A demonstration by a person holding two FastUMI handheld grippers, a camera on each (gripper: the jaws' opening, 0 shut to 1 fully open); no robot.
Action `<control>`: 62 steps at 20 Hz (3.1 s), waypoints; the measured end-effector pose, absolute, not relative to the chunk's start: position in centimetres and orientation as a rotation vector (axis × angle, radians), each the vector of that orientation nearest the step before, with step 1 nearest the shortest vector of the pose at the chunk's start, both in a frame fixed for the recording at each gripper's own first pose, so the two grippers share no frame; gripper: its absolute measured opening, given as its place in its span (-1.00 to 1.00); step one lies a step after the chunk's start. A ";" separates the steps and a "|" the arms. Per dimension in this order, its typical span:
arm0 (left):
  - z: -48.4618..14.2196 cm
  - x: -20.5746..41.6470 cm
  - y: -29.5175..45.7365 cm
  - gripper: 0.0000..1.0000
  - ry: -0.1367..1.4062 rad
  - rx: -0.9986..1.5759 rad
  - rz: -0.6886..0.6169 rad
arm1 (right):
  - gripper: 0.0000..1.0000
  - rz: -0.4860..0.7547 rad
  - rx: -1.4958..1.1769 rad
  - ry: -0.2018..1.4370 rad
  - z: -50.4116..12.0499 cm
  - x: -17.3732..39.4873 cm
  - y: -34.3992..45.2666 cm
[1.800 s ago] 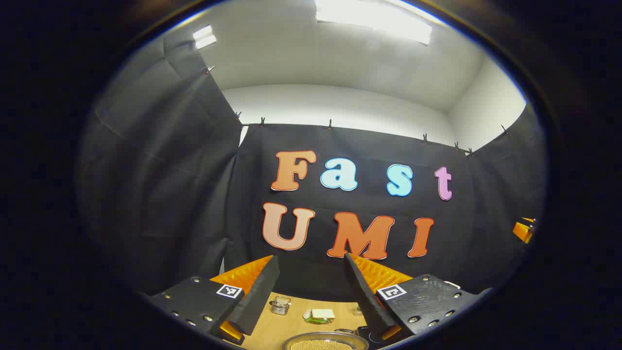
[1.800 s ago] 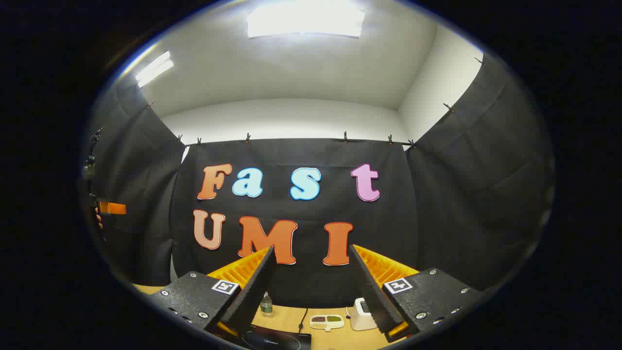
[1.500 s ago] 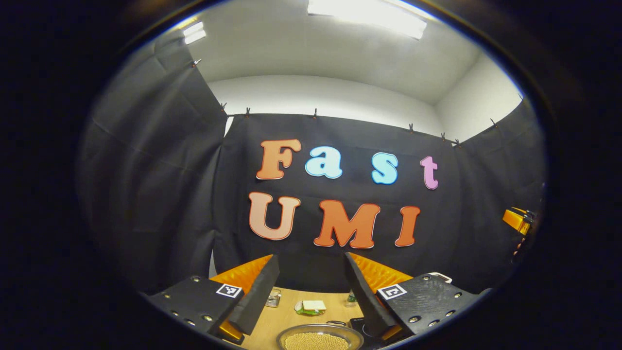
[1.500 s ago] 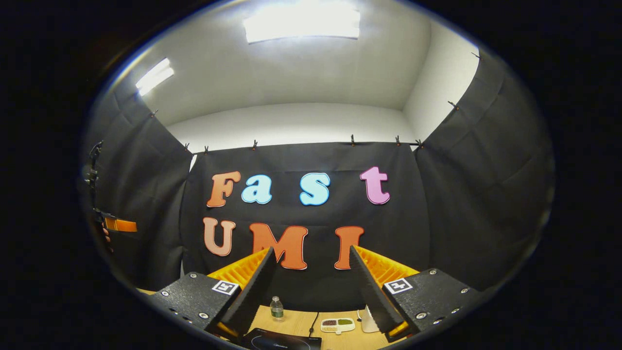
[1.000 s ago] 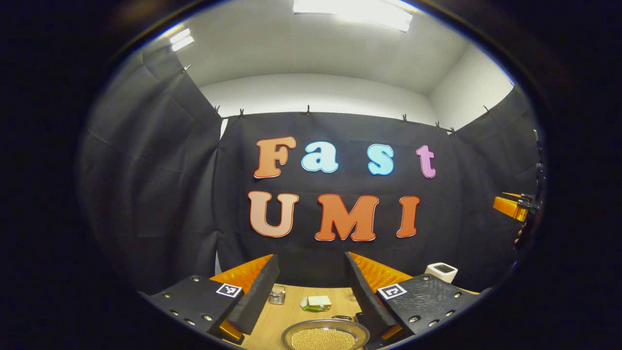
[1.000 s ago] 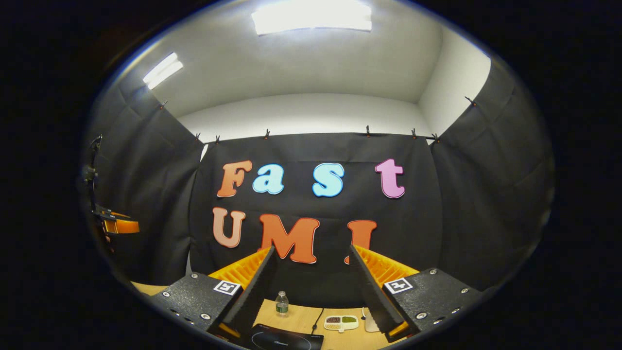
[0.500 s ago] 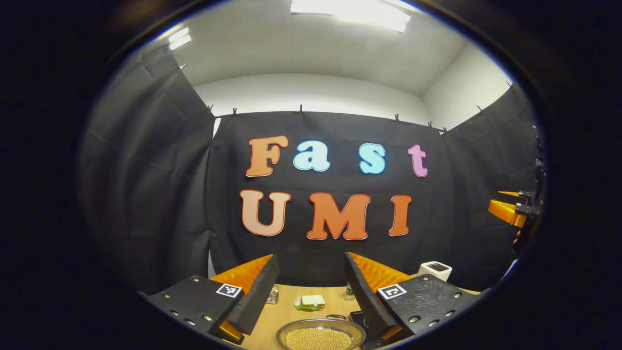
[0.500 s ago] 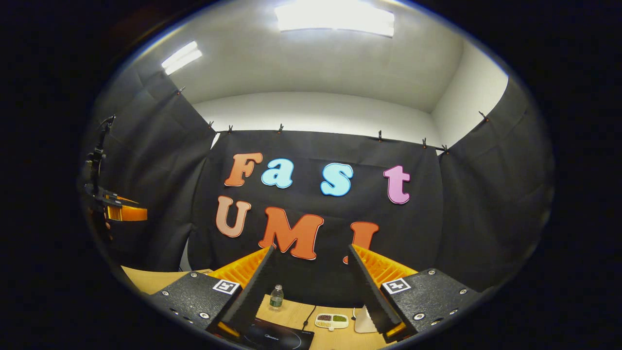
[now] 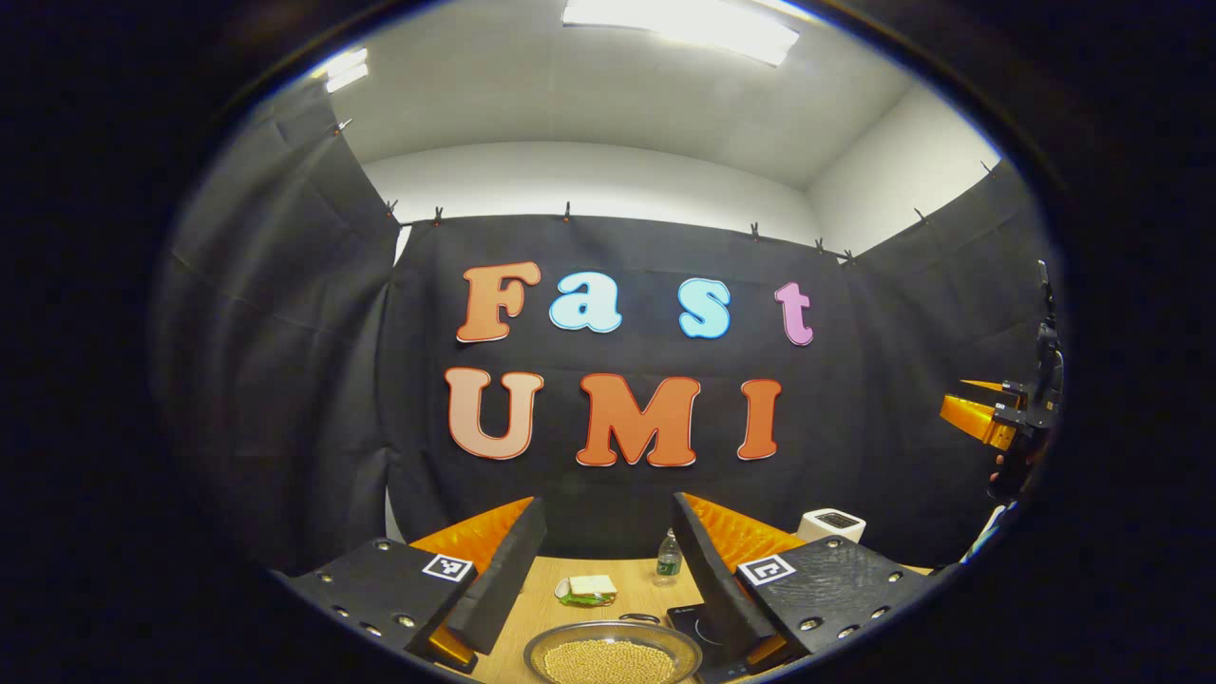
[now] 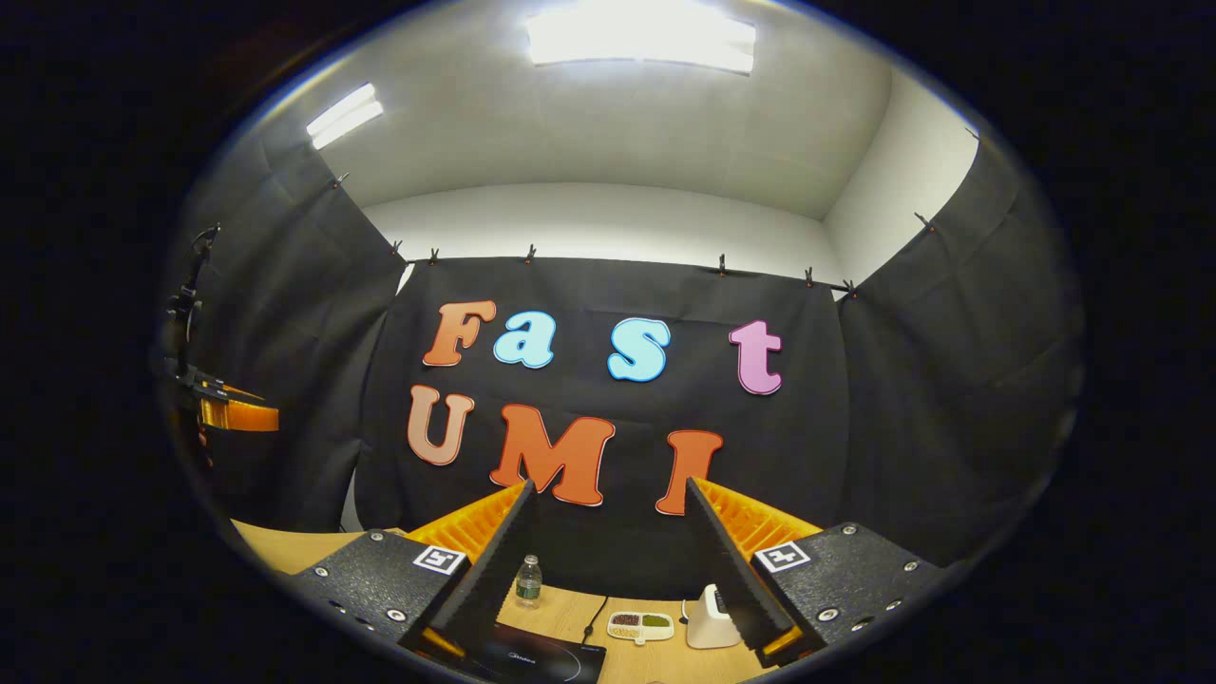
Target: First push the handle of the pot to place it horizontally, then grasp the pot with both hands and set it on the induction cooktop.
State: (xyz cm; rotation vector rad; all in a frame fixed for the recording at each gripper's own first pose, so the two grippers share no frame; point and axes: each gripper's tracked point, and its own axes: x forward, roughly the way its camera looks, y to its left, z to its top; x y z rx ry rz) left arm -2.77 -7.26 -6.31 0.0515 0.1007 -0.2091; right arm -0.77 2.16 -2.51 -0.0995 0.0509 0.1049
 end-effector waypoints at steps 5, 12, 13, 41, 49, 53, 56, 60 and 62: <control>-11.8 -3.1 -9.2 0.42 0.236 0.105 -0.273 | 0.90 0.110 -0.117 0.088 -5.8 -1.3 2.0; -22.8 -4.9 -10.5 -0.89 0.495 0.177 -0.346 | 0.91 0.118 -0.107 0.151 -10.4 -2.3 1.8; -24.4 -5.0 -10.3 -0.94 0.536 0.167 -0.340 | 0.91 0.118 -0.101 0.157 -11.0 -2.4 1.8; -46.0 -17.9 -4.2 -0.96 1.342 -0.219 -0.027 | 0.91 0.104 -0.115 0.309 -23.3 -4.6 1.4; -48.3 -18.2 -3.2 -0.96 1.406 -0.269 0.027 | 0.91 0.110 -0.087 0.362 -25.2 -4.9 1.9; -48.5 -18.0 -2.5 -0.96 1.405 -0.281 0.041 | 0.91 0.113 -0.094 0.386 -26.1 -5.2 2.1; -48.3 -18.2 -2.0 -0.96 1.404 -0.279 0.051 | 0.91 0.120 -0.087 0.406 -26.8 -5.3 2.6; -48.3 -18.0 -0.6 -0.96 1.402 -0.259 0.067 | 0.91 0.135 -0.073 0.427 -27.5 -5.4 3.2; -48.3 -17.7 -0.1 -0.97 1.395 -0.246 0.080 | 0.91 0.143 -0.073 0.432 -27.8 -5.2 3.8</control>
